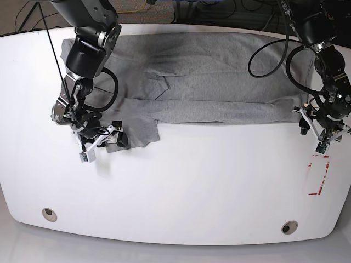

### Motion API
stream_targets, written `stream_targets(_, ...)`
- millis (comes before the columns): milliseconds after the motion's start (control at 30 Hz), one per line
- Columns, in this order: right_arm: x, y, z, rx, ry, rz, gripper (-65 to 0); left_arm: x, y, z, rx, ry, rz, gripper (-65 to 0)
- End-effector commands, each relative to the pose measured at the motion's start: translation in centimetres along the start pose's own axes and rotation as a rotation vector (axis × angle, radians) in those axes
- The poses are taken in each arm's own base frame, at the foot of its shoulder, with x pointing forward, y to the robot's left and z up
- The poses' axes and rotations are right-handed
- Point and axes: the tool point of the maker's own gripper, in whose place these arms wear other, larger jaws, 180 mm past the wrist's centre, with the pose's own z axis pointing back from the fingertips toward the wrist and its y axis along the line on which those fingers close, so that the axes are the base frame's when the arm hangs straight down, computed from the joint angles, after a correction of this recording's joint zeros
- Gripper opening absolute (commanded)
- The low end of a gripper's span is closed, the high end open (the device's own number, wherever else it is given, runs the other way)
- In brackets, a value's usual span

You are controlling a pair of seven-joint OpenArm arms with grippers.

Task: Layout the t-shirt on the table in an organized manner, then fold the t-shirt properly
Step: 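Move the right gripper to the hanging sleeve and grasp it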

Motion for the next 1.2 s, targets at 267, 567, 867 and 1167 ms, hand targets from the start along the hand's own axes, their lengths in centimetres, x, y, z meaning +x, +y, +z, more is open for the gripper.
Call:
stream_targets(267, -1.1, 0.3, 0.6, -0.026, 0.059, 0.062, -32.0, 1.6, 1.0, 0.5, 0.025, -0.05, -0.006, -31.1)
stream_targets(567, 0.3, 0.3, 1.2, -0.041, 0.032, 0.091, -62.3, 1.5, 1.0, 0.5, 0.024, -0.049, -0.006, -31.1)
stream_targets(867, 0.6, 0.3, 3.3, -0.093, 0.106, 0.151, -65.0, 1.2, 0.8, 0.2, 0.016, -0.04, -0.001, -31.1)
stream_targets(1167, -1.4, 1.7, 7.4, -0.121, 0.185, 0.201, -65.0, -0.5, 0.2, -1.0, -0.019, 0.01, 0.029, -31.1)
